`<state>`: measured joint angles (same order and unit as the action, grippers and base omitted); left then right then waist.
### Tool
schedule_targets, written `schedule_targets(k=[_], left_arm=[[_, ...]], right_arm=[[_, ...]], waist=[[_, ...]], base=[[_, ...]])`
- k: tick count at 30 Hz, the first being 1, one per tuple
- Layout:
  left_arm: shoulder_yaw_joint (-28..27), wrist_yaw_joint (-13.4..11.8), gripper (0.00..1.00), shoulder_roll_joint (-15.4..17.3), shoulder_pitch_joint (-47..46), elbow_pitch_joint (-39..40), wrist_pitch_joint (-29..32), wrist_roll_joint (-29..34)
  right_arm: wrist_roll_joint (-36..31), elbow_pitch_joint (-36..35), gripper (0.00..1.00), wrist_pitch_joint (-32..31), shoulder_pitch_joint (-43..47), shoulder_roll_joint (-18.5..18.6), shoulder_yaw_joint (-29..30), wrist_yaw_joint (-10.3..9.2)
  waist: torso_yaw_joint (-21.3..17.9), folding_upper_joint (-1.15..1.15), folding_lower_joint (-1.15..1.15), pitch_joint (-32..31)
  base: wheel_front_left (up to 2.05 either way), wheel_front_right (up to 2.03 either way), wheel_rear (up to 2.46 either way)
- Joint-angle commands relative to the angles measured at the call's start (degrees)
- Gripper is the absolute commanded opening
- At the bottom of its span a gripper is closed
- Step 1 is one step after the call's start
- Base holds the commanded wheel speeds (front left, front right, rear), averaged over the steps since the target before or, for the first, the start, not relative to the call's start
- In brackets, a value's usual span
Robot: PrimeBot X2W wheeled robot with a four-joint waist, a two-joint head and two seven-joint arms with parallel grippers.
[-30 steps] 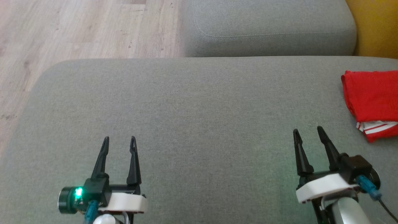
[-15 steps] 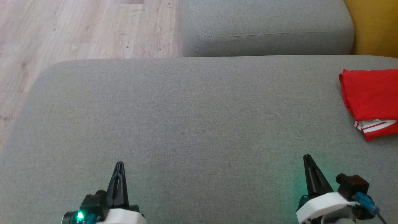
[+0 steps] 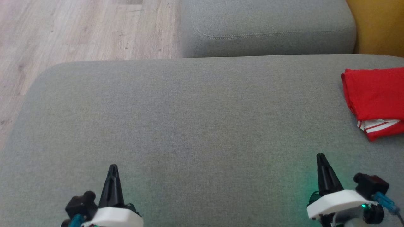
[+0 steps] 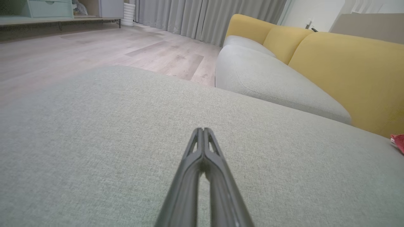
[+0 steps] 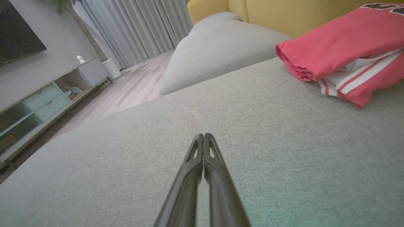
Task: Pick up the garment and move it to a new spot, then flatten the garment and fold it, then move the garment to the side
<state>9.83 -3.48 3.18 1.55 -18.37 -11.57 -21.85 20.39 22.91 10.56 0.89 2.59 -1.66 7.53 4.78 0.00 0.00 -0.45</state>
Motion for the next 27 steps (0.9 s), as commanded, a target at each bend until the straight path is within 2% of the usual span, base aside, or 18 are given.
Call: schedule_targets(k=[1, 27], left_arm=[[-1.16, 0.48, 0.00, 0.35, -2.96, 1.90, 0.38, -2.10], [-4.38, 3.18, 0.00, 0.68, -4.12, 2.63, 4.37, -20.20]], right_arm=[[2.17, -2.31, 0.00, -0.43, -2.81, 0.15, 0.26, -0.01], [20.05, -4.01, 0.00, -4.71, -3.90, 0.19, 2.30, -0.02]], waist=[[-0.09, 0.00, 0.00, 0.01], [-1.29, 0.00, 0.00, 0.17]], base=[[0.00, 0.00, 0.00], [0.00, 0.00, 0.00]])
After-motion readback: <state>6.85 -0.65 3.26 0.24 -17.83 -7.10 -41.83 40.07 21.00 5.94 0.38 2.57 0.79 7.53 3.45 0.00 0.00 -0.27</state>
